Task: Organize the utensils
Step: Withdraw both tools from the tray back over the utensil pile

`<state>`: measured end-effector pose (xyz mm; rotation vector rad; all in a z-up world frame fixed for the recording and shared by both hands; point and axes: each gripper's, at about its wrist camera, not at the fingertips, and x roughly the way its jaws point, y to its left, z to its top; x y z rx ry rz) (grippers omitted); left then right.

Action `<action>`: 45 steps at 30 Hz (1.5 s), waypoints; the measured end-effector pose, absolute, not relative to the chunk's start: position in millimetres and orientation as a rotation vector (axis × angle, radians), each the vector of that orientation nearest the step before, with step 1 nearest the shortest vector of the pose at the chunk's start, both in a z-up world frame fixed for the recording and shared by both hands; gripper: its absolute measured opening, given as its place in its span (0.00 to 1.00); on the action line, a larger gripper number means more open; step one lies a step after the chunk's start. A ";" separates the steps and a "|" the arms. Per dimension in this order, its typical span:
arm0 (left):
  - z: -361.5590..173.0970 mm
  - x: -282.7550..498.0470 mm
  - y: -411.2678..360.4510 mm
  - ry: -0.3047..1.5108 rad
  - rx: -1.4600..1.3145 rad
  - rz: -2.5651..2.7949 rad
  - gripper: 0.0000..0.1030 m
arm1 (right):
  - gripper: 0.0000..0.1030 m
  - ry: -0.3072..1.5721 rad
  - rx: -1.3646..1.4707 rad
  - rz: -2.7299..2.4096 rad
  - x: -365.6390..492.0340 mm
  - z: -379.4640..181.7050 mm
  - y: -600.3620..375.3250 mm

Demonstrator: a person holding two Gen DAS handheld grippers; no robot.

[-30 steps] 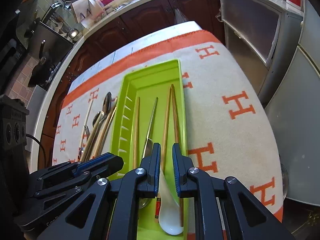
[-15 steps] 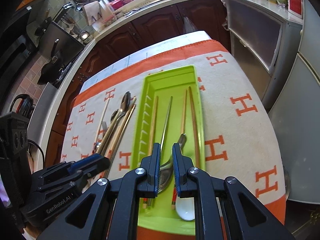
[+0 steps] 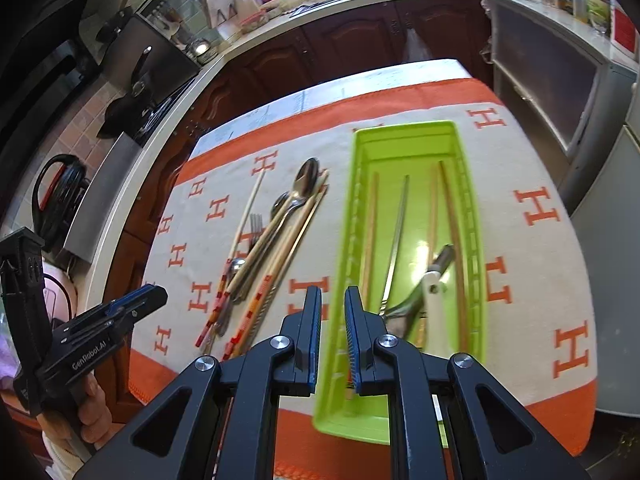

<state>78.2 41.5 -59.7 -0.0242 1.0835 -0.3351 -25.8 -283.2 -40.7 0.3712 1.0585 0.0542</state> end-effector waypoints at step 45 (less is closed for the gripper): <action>-157.0 163.4 -12.8 1.230 0.056 -0.576 0.17 | 0.12 1.229 0.375 0.168 68.7 -120.4 -233.3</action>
